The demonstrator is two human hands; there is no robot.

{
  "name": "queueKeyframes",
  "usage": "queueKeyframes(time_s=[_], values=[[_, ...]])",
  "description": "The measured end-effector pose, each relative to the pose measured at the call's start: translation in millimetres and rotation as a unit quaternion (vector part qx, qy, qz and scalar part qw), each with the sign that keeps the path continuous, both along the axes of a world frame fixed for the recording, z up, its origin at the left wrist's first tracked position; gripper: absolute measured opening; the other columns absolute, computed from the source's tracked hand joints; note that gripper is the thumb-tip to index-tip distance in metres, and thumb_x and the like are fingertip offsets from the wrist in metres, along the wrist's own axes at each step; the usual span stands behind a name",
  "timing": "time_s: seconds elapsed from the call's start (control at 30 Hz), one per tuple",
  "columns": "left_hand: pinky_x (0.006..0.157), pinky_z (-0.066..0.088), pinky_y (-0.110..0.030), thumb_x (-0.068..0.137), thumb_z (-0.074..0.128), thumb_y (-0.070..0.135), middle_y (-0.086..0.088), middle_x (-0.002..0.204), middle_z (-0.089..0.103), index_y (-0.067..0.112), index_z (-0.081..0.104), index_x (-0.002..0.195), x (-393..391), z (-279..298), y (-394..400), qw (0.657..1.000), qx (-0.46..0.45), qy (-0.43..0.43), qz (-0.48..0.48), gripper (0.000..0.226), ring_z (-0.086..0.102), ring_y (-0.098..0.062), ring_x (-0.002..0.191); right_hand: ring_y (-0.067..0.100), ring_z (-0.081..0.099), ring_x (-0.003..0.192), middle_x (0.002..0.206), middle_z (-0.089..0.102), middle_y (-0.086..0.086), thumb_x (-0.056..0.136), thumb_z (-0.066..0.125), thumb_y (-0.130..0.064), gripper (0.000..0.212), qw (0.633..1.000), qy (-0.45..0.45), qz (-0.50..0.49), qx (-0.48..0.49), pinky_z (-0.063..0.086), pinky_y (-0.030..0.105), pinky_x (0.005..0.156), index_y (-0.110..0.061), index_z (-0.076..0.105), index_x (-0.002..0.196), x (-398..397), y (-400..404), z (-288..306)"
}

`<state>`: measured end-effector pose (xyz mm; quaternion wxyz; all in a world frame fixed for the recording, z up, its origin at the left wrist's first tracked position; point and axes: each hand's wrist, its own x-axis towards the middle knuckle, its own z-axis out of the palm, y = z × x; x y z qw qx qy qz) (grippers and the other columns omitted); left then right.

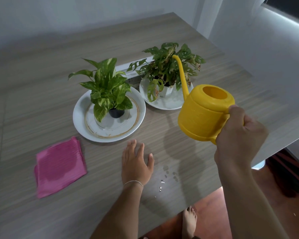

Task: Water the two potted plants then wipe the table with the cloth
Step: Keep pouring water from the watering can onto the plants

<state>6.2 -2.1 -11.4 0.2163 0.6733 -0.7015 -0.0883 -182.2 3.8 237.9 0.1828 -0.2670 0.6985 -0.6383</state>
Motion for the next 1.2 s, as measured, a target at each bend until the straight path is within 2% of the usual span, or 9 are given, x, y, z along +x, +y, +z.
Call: queueKeyframes(time_s=[0.13, 0.3, 0.4, 0.47, 0.53, 0.63, 0.8, 0.97, 1.2], values=[[0.114, 0.039, -0.052, 0.091, 0.052, 0.043, -0.019, 0.144, 0.056, 0.011, 0.068, 0.124, 2, -2, 1, 0.999, -0.02, 0.027, -0.006, 0.049, 0.045, -0.038, 0.142, 0.009, 0.02, 0.046, 0.041, 0.021, -0.012, 0.091, 0.056, -0.026, 0.055, 1.0, -0.001, 0.031, -0.005, 0.017, 0.033, 0.049, -0.022, 0.028, 0.044, 13, 11, -7], [0.106, 0.048, -0.051, 0.088, 0.056, 0.033, -0.015, 0.127, 0.067, 0.008, 0.071, 0.116, 9, 3, 3, 0.992, -0.029, 0.125, -0.019, 0.041, 0.057, -0.037, 0.128, 0.009, 0.02, 0.045, 0.041, 0.022, -0.008, 0.092, 0.056, -0.028, 0.054, 0.998, 0.021, 0.058, 0.015, 0.018, 0.028, 0.047, -0.023, 0.029, 0.045, 33, 25, -9], [0.113, 0.042, -0.04, 0.09, 0.056, 0.031, -0.013, 0.126, 0.066, 0.006, 0.068, 0.12, 24, 13, 5, 0.977, -0.024, 0.213, -0.012, 0.041, 0.055, -0.029, 0.13, 0.009, 0.021, 0.042, 0.039, 0.021, -0.009, 0.095, 0.057, -0.021, 0.057, 0.997, 0.015, 0.078, 0.004, 0.018, 0.025, 0.043, -0.023, 0.025, 0.049, 47, 31, -7], [0.116, 0.039, -0.037, 0.092, 0.055, 0.033, -0.014, 0.13, 0.064, 0.006, 0.066, 0.123, 44, 19, 12, 0.975, -0.024, 0.222, -0.002, 0.043, 0.052, -0.028, 0.132, 0.009, 0.022, 0.041, 0.039, 0.021, -0.008, 0.096, 0.057, -0.018, 0.055, 0.996, 0.023, 0.088, -0.002, 0.017, 0.021, 0.042, -0.019, 0.026, 0.051, 54, 34, -5], [0.117, 0.039, -0.044, 0.094, 0.053, 0.034, -0.016, 0.133, 0.063, 0.006, 0.065, 0.126, 70, 18, 23, 0.979, -0.018, 0.2, 0.018, 0.045, 0.051, -0.033, 0.135, 0.009, 0.023, 0.041, 0.039, 0.022, -0.008, 0.096, 0.057, -0.017, 0.053, 0.995, 0.028, 0.095, -0.007, 0.017, 0.02, 0.042, -0.017, 0.027, 0.052, 60, 35, -2], [0.114, 0.042, -0.053, 0.094, 0.05, 0.034, -0.017, 0.133, 0.061, 0.005, 0.062, 0.127, 110, 8, 45, 0.993, -0.012, 0.111, 0.03, 0.046, 0.052, -0.039, 0.133, 0.008, 0.024, 0.04, 0.038, 0.023, -0.008, 0.097, 0.058, -0.016, 0.055, 0.994, 0.026, 0.107, -0.012, 0.017, 0.018, 0.041, -0.018, 0.027, 0.052, 68, 37, 2], [0.117, 0.038, -0.051, 0.099, 0.042, 0.037, -0.019, 0.149, 0.049, 0.004, 0.057, 0.136, 136, -5, 69, 1.0, 0.006, -0.016, 0.014, 0.053, 0.044, -0.036, 0.142, 0.009, 0.026, 0.039, 0.039, 0.025, -0.007, 0.099, 0.058, -0.02, 0.055, 0.99, 0.043, 0.135, -0.002, 0.018, 0.017, 0.04, -0.015, 0.029, 0.052, 79, 38, 6], [0.117, 0.038, -0.05, 0.096, 0.043, 0.034, -0.02, 0.15, 0.047, 0.004, 0.054, 0.139, 129, 2, 67, 0.999, 0.018, -0.029, 0.022, 0.053, 0.042, -0.038, 0.142, 0.01, 0.022, 0.041, 0.04, 0.024, -0.006, 0.096, 0.058, -0.027, 0.054, 0.985, 0.043, 0.167, 0.025, 0.018, 0.023, 0.04, -0.016, 0.029, 0.052, 89, 32, 15], [0.118, 0.037, -0.048, 0.095, 0.049, 0.032, -0.019, 0.148, 0.048, 0.005, 0.057, 0.138, 129, 2, 69, 0.999, 0.01, -0.03, 0.024, 0.051, 0.044, -0.037, 0.14, 0.01, 0.021, 0.042, 0.044, 0.023, -0.007, 0.097, 0.06, -0.029, 0.05, 0.976, 0.074, 0.196, 0.061, 0.017, 0.022, 0.038, -0.011, 0.035, 0.057, 96, 20, 27]])
